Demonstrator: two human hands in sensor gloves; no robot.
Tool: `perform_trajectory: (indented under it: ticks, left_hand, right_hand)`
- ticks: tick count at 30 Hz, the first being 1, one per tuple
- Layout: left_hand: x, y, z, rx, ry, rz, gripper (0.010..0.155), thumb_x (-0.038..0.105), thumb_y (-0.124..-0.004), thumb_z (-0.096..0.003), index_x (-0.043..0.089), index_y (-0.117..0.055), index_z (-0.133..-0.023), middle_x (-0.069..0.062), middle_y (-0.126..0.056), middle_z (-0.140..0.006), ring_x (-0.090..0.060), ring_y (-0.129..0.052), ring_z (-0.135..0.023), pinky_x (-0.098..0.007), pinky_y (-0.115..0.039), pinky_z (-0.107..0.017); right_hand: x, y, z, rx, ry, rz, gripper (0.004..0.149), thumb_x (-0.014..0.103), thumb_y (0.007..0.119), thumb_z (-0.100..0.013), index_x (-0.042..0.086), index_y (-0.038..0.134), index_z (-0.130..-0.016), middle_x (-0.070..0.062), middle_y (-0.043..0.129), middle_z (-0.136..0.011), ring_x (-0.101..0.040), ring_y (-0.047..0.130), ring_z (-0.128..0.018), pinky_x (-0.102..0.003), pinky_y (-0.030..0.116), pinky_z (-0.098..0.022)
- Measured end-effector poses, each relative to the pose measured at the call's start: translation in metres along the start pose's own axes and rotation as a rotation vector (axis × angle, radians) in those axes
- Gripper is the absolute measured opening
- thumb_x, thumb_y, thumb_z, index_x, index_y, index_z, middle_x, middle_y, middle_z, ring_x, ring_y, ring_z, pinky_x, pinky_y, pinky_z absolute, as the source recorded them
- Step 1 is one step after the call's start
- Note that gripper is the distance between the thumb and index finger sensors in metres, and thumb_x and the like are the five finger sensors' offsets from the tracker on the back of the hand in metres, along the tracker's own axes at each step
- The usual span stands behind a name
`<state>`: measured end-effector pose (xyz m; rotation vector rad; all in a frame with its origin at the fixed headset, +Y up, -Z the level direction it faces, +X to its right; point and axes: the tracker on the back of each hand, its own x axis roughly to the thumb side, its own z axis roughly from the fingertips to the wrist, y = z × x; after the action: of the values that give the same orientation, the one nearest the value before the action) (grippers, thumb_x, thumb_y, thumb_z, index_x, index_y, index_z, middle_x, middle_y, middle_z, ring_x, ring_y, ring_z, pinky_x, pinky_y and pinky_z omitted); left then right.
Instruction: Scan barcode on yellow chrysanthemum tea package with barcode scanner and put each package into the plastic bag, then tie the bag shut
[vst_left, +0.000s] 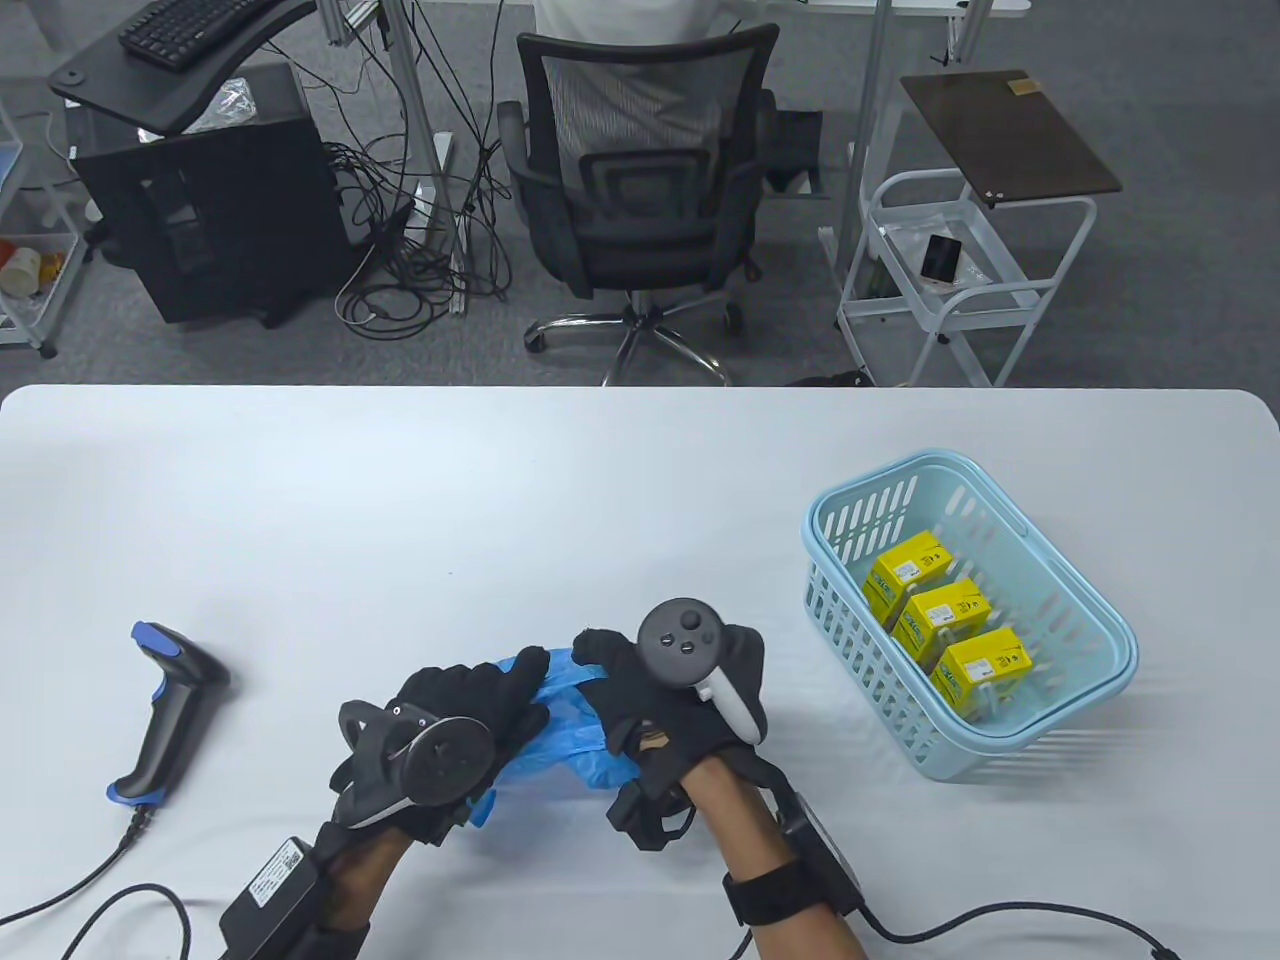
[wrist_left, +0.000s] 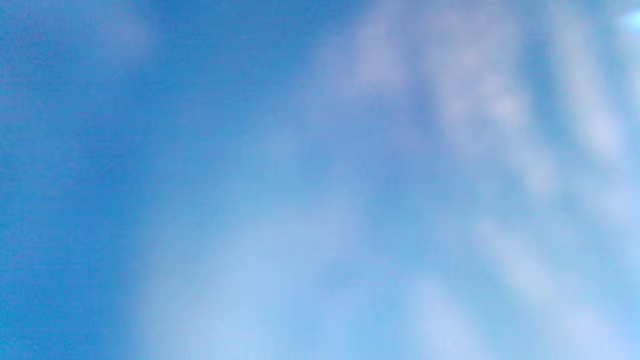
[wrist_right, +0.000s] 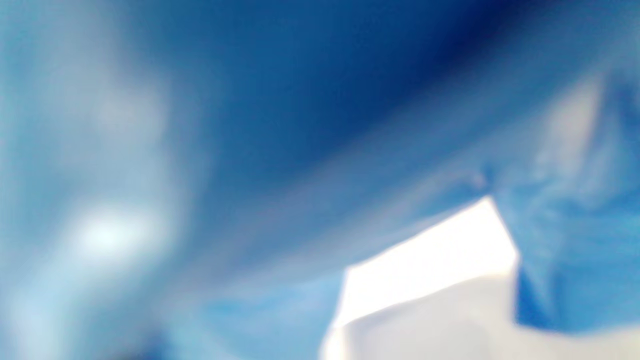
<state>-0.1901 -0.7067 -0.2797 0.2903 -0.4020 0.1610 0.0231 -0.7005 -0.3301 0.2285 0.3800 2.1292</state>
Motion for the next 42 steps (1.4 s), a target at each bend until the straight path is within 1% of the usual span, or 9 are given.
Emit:
perform_trajectory:
  ticks: [6, 10, 14, 19, 23, 28, 33, 39, 42]
  left_hand:
    - [0.007, -0.005, -0.006, 0.081, 0.107, -0.274, 0.063, 0.063, -0.075, -0.0362, 0.035, -0.072, -0.093, 0.020, -0.095, -0.036, -0.004, -0.091, -0.012, -0.036, -0.091, -0.024]
    - [0.005, 0.003, -0.004, 0.101, 0.181, -0.161, 0.053, 0.054, -0.071, -0.0407, 0.034, -0.080, -0.089, 0.016, -0.097, -0.031, -0.007, -0.091, -0.008, -0.039, -0.089, -0.021]
    - [0.007, 0.002, -0.003, 0.060, 0.234, -0.270, 0.054, 0.055, -0.066, -0.0419, 0.039, -0.074, -0.093, 0.015, -0.097, -0.051, -0.010, -0.099, -0.025, -0.042, -0.089, -0.035]
    - [0.003, 0.001, -0.001, 0.009, 0.276, -0.085, 0.053, 0.048, -0.069, -0.0436, 0.034, -0.074, -0.094, 0.000, -0.061, -0.111, -0.033, -0.076, -0.096, -0.059, -0.068, -0.068]
    - [-0.012, 0.001, -0.001, -0.046, 0.319, 0.191, 0.053, 0.039, -0.070, -0.0452, 0.028, -0.068, -0.097, 0.002, -0.087, -0.097, -0.029, -0.089, -0.093, -0.054, -0.071, -0.070]
    - [-0.026, 0.008, -0.002, -0.052, 0.288, 0.495, 0.054, 0.041, -0.075, -0.0443, 0.032, -0.067, -0.097, 0.013, -0.098, -0.063, -0.014, -0.104, -0.042, -0.047, -0.086, -0.056]
    - [-0.039, 0.003, -0.005, -0.156, 0.281, 0.851, 0.059, 0.044, -0.078, -0.0435, 0.034, -0.063, -0.099, 0.010, -0.098, -0.055, -0.016, -0.097, -0.028, -0.048, -0.087, -0.047]
    - [-0.049, -0.001, -0.005, -0.160, 0.347, 0.710, 0.060, 0.049, -0.079, -0.0412, 0.039, -0.064, -0.099, 0.013, -0.098, -0.052, -0.013, -0.097, -0.025, -0.046, -0.088, -0.045]
    - [-0.043, 0.001, -0.006, -0.201, 0.294, 0.698, 0.061, 0.049, -0.080, -0.0415, 0.038, -0.064, -0.099, 0.011, -0.098, -0.049, -0.014, -0.095, -0.023, -0.047, -0.087, -0.044]
  right_hand:
    - [0.007, 0.008, 0.003, 0.308, -0.116, -0.152, 0.075, 0.051, 0.090, -0.033, 0.015, 0.064, -0.093, 0.010, 0.093, -0.037, -0.013, 0.095, -0.020, -0.045, 0.085, -0.044]
    - [0.025, 0.015, 0.012, -0.078, -0.112, 0.770, 0.079, 0.057, 0.090, -0.030, 0.024, 0.060, -0.095, 0.017, 0.090, -0.034, -0.007, 0.095, -0.020, -0.040, 0.087, -0.045]
    - [0.045, 0.029, 0.028, -0.392, -0.206, 0.889, 0.046, 0.050, 0.074, -0.040, 0.036, 0.079, -0.084, 0.012, 0.095, -0.041, -0.015, 0.099, -0.030, -0.047, 0.083, -0.053]
    - [0.053, 0.044, 0.038, -0.526, -0.285, 1.049, 0.042, 0.045, 0.072, -0.043, 0.035, 0.079, -0.083, -0.002, 0.070, -0.105, -0.034, 0.082, -0.092, -0.058, 0.067, -0.070]
    - [0.039, 0.035, 0.025, -0.394, -0.192, 0.608, 0.040, 0.032, 0.074, -0.042, 0.028, 0.076, -0.082, 0.001, 0.096, -0.076, -0.018, 0.106, -0.059, -0.046, 0.082, -0.061]
    - [0.019, 0.023, 0.009, -0.339, -0.084, 0.607, 0.046, 0.034, 0.067, -0.044, 0.030, 0.063, -0.089, 0.006, 0.091, -0.059, -0.010, 0.096, -0.031, -0.043, 0.086, -0.049]
    - [0.005, 0.006, 0.003, -0.231, -0.052, 0.420, 0.050, 0.047, 0.073, -0.041, 0.028, 0.069, -0.087, 0.013, 0.093, -0.038, -0.007, 0.092, -0.013, -0.037, 0.091, -0.036]
    - [0.006, 0.013, 0.002, 0.122, -0.107, 0.314, 0.066, 0.060, 0.088, -0.029, 0.027, 0.076, -0.085, 0.013, 0.091, -0.030, -0.009, 0.092, -0.010, -0.039, 0.090, -0.033]
    - [0.007, 0.015, 0.001, 0.025, -0.091, 0.544, 0.040, 0.050, 0.087, -0.035, 0.031, 0.089, -0.070, 0.014, 0.091, -0.023, -0.008, 0.092, -0.006, -0.037, 0.092, -0.032]
